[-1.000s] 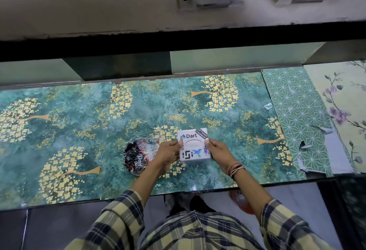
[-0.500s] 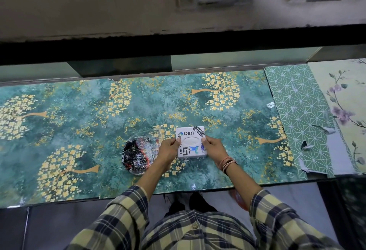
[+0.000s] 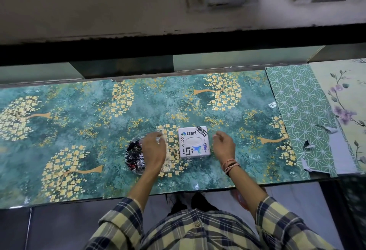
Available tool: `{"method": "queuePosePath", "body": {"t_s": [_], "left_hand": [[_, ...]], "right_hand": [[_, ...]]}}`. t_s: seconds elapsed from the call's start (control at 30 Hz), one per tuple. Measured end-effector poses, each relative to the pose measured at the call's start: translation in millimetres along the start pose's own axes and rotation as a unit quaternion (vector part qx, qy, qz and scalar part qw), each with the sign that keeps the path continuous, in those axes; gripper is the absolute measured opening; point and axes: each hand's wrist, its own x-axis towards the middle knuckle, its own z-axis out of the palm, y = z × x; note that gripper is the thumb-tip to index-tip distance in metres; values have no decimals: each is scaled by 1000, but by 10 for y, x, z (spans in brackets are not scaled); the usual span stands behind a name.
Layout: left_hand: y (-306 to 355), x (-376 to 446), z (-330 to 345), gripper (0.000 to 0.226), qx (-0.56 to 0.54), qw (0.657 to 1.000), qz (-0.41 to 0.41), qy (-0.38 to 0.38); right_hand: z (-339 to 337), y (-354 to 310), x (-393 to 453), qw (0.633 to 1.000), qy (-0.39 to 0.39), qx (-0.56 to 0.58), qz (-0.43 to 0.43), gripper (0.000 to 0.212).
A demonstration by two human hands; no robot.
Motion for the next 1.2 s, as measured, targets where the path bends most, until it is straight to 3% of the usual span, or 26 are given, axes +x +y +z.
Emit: {"method": "queuePosePath", "body": {"t_s": [0.07, 0.23, 0.3, 0.4, 0.53, 0.6, 0.67, 0.77, 0.83, 0.9, 1.0, 1.1, 1.2], "left_hand": [[-112, 62, -155, 30, 81, 994, -28, 65], [-483, 178, -418, 66, 126, 972, -199, 2], [-625, 174, -489, 64, 99, 973, -206, -14], [-651, 102, -609, 41, 50, 983, -179, -3], [-543, 46, -766, 23, -75, 991, -105, 27], [-554, 52, -830, 22, -141, 986, -84, 23], [-520, 24, -866, 24, -203, 976, -77, 13], [-365, -81, -871, 31, -257, 965, -44, -17], [-290, -155, -842, 30, -277, 960, -12, -45], [-261, -218, -794, 35, -275, 959, 29, -63], [-148, -404, -675, 43, -246, 958, 90, -120], [-47, -701, -442, 32, -215, 941, 146, -216], [14, -968, -220, 31, -179, 923, 190, -284]], "right_hand": [[-26, -51, -20, 999, 36, 9, -8, 33], [22, -130, -136, 999, 25, 22, -21, 29], [68, -111, -196, 999, 18, 26, -27, 27], [122, -90, -317, 999, 15, 17, -33, 23], [122, -75, -481, 997, 45, 17, -55, 21], [117, -101, -558, 997, -2, 54, -59, 23], [115, -125, -633, 988, -108, 100, -44, 37], [116, -182, -796, 941, -269, 201, 26, 52], [106, -165, -900, 907, -316, 275, 31, 47], [83, -55, -943, 899, -285, 334, 17, 38], [5, 76, -1018, 915, -170, 366, 7, 17], [-99, 250, -1077, 933, -51, 356, -2, 22], [-174, 340, -1176, 943, -44, 329, 10, 23]]}}
